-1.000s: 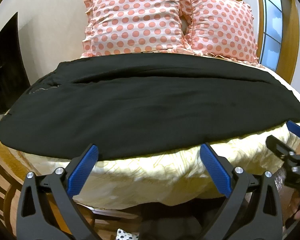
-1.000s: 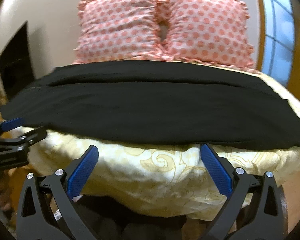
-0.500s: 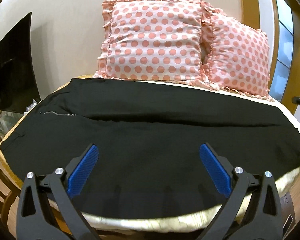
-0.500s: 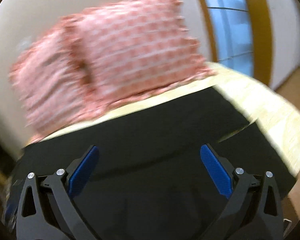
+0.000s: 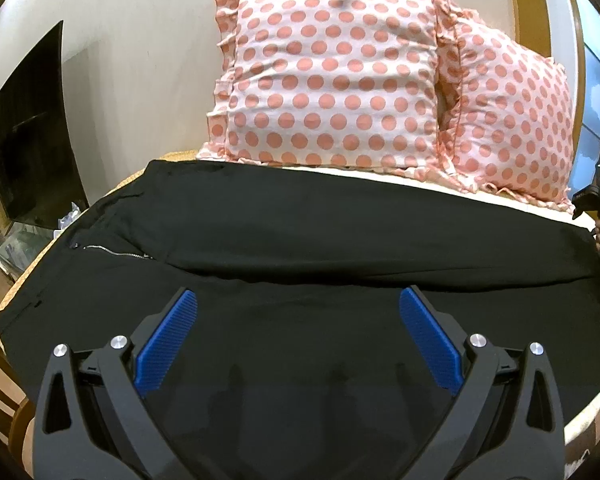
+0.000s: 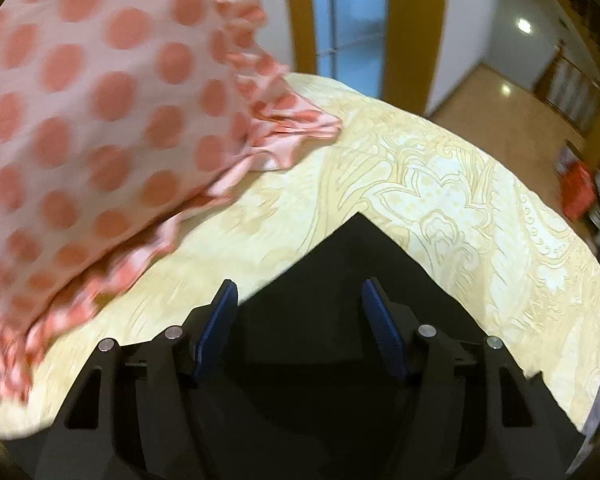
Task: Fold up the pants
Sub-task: 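Move the right gripper to the trouser leg hem and grasp it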
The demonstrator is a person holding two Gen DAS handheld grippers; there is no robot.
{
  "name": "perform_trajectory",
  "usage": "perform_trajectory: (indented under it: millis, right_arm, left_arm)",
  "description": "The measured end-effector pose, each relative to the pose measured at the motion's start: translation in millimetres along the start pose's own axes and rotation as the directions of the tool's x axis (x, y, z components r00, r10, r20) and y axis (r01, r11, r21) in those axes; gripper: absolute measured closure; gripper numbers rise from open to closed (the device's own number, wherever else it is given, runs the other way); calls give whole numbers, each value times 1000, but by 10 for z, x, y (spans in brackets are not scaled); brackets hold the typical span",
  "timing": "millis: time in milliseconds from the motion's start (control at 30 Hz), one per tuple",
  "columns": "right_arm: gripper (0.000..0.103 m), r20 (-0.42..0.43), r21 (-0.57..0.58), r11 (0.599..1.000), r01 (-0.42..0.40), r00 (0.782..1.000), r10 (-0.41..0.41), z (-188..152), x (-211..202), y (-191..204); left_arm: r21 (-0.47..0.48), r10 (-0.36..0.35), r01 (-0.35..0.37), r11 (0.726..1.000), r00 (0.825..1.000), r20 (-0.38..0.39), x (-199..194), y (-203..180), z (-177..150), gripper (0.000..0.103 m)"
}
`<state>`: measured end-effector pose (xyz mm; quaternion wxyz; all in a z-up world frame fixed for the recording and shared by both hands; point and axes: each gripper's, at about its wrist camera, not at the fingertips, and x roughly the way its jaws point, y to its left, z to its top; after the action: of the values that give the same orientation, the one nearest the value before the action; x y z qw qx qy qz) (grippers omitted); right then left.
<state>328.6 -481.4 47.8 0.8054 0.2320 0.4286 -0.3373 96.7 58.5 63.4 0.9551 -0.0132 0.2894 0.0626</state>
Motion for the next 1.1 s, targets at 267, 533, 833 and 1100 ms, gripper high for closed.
perform_trajectory:
  millis: [267,533,833,1100]
  right_arm:
    - [56,29,-45,994,99,995,-98,36,213,128]
    - [99,57,56,993,-105,993,102,-116,-10,-390]
    - [100,273,43,893,-448,865,421,-797,-1161,-1170]
    - [100,276,128,847,-517,838,470,-1771,-1387,-1916]
  left_arm:
    - [-1,8,-8,1000,999,-38,159,13,-26,2]
    - [-12,-11,10,1000,999,-37,119,39,-60,2]
    - [-27,-40,40,999,999,-5,-58,81,-76,2]
    - [-14,-73,73,997,997,22,-172,10,-73,2]
